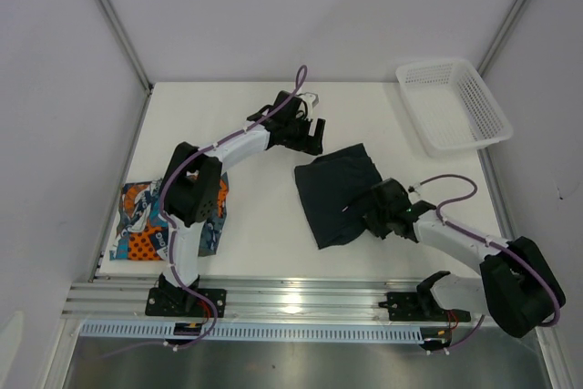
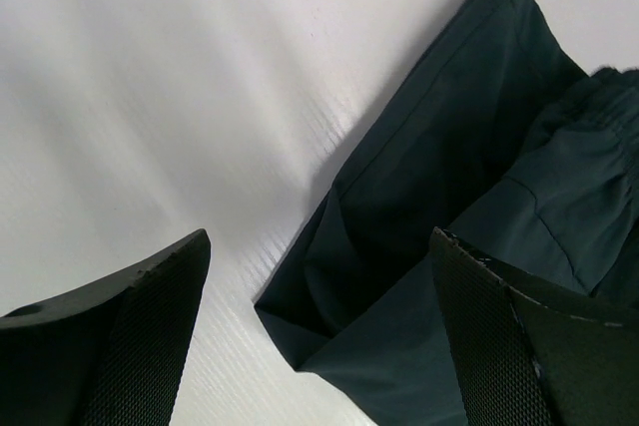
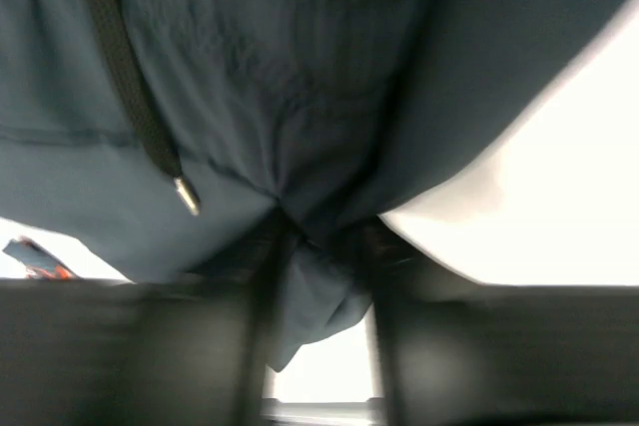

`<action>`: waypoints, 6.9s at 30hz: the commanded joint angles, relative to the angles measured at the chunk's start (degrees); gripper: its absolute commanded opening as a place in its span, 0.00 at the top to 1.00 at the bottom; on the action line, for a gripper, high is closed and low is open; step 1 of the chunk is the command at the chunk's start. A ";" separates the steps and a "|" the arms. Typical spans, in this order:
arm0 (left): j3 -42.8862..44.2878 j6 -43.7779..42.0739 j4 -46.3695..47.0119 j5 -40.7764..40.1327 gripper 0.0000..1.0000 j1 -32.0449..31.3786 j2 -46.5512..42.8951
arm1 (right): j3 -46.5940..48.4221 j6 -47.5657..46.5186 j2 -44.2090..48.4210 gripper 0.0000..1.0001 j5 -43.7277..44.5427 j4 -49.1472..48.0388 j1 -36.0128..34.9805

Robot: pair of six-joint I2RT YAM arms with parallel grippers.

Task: Fold and stack the shorts
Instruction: Neatly place the folded shorts to the corner

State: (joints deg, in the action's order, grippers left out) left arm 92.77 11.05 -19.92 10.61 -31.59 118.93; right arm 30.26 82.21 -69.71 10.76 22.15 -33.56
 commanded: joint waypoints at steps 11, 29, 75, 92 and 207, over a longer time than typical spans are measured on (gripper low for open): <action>0.66 0.90 2.61 3.53 0.08 -0.13 -0.99 | 20.96 -53.19 -16.93 0.97 -7.95 8.59 19.76; -8.75 12.24 10.60 2.30 0.07 1.09 -0.28 | 35.06 -65.96 -26.89 0.41 -13.03 4.31 22.92; -12.18 14.35 16.67 7.85 1.00 1.27 1.57 | 22.91 -52.77 -24.86 1.00 -15.69 -4.23 20.73; -17.71 18.56 17.10 13.43 0.20 8.63 -5.21 | 28.01 -55.14 -26.00 1.00 -13.14 -1.94 17.04; -37.04 6.26 -26.14 -15.88 1.00 52.51 -61.10 | 84.17 -41.70 -58.43 1.00 -13.14 -10.99 -30.51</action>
State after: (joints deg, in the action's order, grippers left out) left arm 57.17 19.86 -47.09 -6.76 18.74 61.65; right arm 108.99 40.93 -127.57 -3.44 12.51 -62.08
